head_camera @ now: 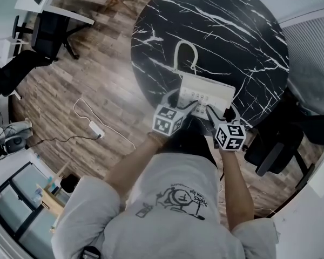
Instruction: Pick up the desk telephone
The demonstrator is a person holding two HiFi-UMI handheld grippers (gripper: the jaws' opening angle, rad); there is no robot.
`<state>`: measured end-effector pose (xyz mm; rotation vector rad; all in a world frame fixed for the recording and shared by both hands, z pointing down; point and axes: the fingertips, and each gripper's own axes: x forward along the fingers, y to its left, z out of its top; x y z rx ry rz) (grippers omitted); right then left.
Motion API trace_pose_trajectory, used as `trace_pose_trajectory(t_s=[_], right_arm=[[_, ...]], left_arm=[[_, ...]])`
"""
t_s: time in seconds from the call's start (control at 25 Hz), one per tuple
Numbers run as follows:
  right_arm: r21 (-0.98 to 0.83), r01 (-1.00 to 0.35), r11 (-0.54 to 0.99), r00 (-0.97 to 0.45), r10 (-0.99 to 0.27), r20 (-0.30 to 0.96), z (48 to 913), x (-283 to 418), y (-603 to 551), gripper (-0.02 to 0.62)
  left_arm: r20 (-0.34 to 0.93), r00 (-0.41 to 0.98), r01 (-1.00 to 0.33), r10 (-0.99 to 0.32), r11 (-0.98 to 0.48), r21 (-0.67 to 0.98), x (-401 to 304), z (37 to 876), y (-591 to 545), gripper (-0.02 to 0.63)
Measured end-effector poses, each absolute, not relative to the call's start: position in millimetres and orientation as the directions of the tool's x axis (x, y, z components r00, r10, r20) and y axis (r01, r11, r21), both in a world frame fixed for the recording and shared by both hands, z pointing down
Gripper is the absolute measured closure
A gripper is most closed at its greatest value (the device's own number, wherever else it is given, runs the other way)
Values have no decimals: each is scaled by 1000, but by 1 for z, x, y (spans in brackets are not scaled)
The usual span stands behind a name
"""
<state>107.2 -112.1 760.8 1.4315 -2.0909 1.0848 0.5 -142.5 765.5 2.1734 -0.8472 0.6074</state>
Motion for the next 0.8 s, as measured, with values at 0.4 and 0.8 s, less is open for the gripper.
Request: trace_pose_trajectory(t_s=[0.4,0.8], right_arm=[[-375,-907,189,-392,-703,594,675,109,-115,199],[-360,-912,197,-366,-787,497,584,112,-118,199]], left_arm=[[563,658,-738,-500,-577,350,3,672,-150,253],[488,660,-730,-570,-641,237,8,576,-155,253]])
